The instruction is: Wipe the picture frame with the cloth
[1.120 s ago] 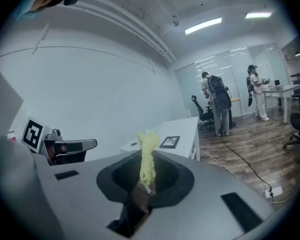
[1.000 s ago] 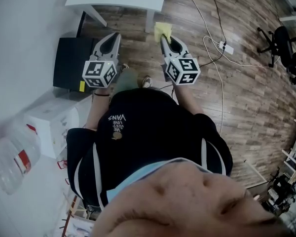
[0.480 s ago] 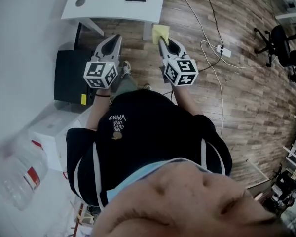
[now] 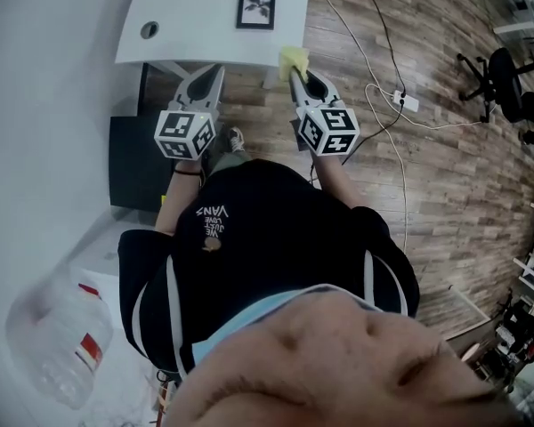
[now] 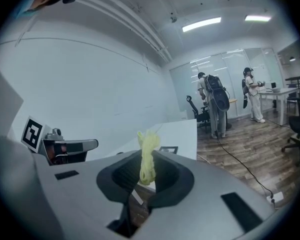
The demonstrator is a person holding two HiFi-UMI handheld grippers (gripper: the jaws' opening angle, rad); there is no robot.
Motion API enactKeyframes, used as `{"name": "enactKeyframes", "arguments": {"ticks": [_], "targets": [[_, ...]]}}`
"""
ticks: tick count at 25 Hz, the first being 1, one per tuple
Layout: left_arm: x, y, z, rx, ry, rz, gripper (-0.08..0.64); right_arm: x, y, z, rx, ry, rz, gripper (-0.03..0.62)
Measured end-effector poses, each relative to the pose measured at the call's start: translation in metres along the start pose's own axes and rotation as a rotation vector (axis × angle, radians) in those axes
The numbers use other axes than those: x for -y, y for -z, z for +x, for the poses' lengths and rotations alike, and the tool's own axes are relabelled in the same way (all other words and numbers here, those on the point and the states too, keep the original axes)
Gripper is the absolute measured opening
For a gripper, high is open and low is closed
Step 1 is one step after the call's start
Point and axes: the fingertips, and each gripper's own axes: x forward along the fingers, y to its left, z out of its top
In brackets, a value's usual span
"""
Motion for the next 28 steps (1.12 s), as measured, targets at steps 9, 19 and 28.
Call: {"name": "enactKeyframes", "arguments": {"ticks": [9,19,28], "targets": [[-0.052,-0.020,0.030,-0.011,0.048,0.010,0.018,-0.001,-0.021,0.052,0.016,0.054,0.012,0.046],[-0.086,-0.026,0.052,-0.029,0.105,0.029,0.018,0.004,-0.025,0.083,0.030,0.125,0.043,0.046],[-0.089,-0.025,0.075,-0.040,0.110,0.009,0.018,0.019,-0.024,0.102,-0.004,0.121,0.047,0.046]]}}
